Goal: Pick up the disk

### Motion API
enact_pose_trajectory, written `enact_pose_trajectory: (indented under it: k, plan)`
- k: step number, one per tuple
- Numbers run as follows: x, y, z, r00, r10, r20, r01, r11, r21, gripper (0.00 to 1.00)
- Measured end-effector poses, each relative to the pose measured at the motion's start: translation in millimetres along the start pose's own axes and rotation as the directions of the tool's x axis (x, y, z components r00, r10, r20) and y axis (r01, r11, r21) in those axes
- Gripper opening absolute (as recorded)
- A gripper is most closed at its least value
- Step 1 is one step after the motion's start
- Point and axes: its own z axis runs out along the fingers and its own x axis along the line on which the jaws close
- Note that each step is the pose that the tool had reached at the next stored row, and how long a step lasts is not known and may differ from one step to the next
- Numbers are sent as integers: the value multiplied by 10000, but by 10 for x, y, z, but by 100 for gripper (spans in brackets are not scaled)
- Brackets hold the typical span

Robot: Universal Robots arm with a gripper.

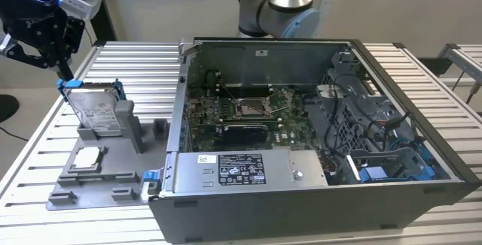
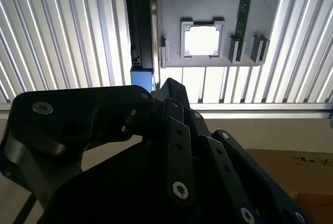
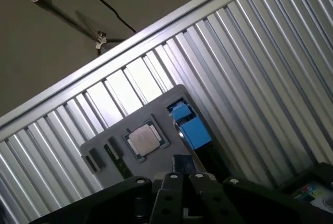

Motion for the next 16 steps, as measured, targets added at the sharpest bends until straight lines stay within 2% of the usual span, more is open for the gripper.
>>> enact_pose_trajectory:
  k: [6, 9, 12, 16]
  plan:
    - [-29, 33, 13, 9993, -386, 11, 386, 9993, 0, 0]
    - [-36, 39, 19, 9977, -685, 15, 685, 9977, -5, 0]
    - [-38, 40, 20, 9937, -1125, 15, 1125, 9937, -17, 0]
    - [-38, 41, 21, 9853, -1709, 9, 1709, 9853, -30, 0]
